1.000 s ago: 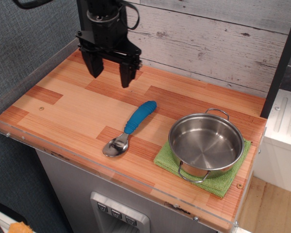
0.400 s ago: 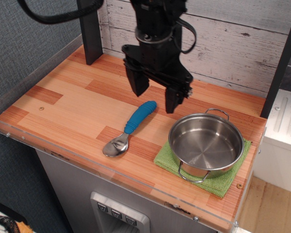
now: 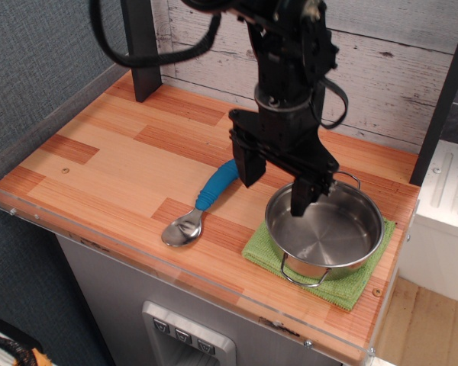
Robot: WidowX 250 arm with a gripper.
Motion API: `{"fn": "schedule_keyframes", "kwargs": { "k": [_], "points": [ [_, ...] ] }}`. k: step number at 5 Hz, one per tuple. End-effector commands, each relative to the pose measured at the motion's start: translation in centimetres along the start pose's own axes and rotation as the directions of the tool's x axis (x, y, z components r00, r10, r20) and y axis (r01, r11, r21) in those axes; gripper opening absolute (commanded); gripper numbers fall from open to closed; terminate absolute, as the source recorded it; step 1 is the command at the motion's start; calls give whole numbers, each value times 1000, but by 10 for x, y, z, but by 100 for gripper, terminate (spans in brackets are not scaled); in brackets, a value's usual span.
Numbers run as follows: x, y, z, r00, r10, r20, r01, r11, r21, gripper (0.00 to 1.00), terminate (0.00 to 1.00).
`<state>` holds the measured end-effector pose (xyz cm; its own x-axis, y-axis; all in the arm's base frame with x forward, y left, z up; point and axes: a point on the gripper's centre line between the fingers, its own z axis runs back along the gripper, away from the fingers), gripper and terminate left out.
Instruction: Put the bowl to the left of the spoon towards the left and middle side of the table.
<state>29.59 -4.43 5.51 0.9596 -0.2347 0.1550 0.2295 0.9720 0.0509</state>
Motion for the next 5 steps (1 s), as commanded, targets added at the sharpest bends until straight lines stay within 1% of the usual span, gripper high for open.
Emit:
{"fn": "schedule_keyframes", "kwargs": {
  "k": [1, 2, 3, 4, 5],
  "points": [
    [15, -4, -15, 999, -18, -30, 17, 1000, -15, 100, 0],
    [14, -3, -20, 999, 11, -36, -11, 1000, -19, 100, 0],
    [13, -3, -20, 999, 16, -39, -17, 1000, -25, 0, 0],
    [13, -3, -21, 999, 17, -52, -19, 999, -28, 0, 0],
    [11, -1, -11, 999, 24, -33, -25, 999, -34, 0, 0]
  ]
}}
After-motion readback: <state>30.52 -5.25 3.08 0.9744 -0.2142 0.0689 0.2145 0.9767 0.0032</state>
